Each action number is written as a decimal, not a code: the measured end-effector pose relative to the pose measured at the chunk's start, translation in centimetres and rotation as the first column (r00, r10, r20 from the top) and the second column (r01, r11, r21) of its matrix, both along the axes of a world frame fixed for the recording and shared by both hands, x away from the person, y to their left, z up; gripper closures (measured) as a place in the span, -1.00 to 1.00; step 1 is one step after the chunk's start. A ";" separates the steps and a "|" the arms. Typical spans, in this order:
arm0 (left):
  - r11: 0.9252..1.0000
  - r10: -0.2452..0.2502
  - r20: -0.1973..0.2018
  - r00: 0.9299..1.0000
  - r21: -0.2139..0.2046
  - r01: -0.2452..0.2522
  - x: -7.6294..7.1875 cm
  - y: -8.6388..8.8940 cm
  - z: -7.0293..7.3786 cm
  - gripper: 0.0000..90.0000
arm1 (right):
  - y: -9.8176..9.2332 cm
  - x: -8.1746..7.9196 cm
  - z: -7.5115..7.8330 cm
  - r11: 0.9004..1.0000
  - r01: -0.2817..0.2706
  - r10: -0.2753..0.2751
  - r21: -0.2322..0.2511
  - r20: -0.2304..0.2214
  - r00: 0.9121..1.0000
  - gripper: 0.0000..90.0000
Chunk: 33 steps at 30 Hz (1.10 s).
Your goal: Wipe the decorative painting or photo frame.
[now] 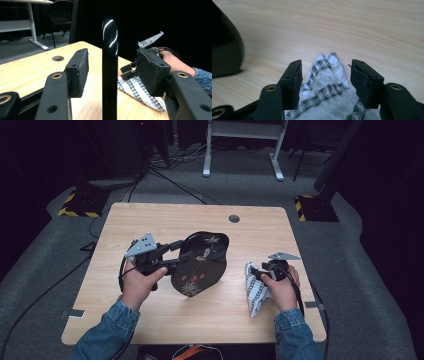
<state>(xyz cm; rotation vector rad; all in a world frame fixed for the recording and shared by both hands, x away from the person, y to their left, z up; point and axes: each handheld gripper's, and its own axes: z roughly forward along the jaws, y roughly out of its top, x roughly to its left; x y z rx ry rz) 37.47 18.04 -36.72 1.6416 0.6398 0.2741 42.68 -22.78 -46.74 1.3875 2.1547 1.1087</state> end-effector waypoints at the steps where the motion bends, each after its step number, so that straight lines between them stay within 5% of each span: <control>1: 1.000 0.005 0.006 1.000 0.003 -0.005 -0.2 0.2 0.1 -0.04 | 0.0 -0.1 0.4 1.000 -0.007 0.007 0.008 0.018 1.000 -0.06; 9: 0.998 0.024 0.017 1.000 0.066 -0.025 -1.9 1.5 0.4 -0.06 | 1.9 -0.7 3.6 0.992 -0.119 0.114 0.038 0.110 0.987 -0.05; 14: 0.994 0.029 -0.020 0.999 0.103 -0.027 -2.6 2.0 -0.5 -0.05 | 3.5 -0.7 4.7 0.983 -0.174 0.165 0.058 0.129 0.978 -0.03; 27: 0.988 0.034 -0.104 0.994 0.155 -0.017 -3.6 2.6 -2.9 -0.04 | 6.1 0.0 5.7 0.957 -0.288 0.279 0.042 0.150 0.948 -0.05; 33: 0.982 0.027 -0.139 0.990 0.186 0.000 -3.7 2.4 -3.9 -0.04 | 6.9 0.3 5.5 0.951 -0.306 0.299 0.036 0.138 0.944 -0.11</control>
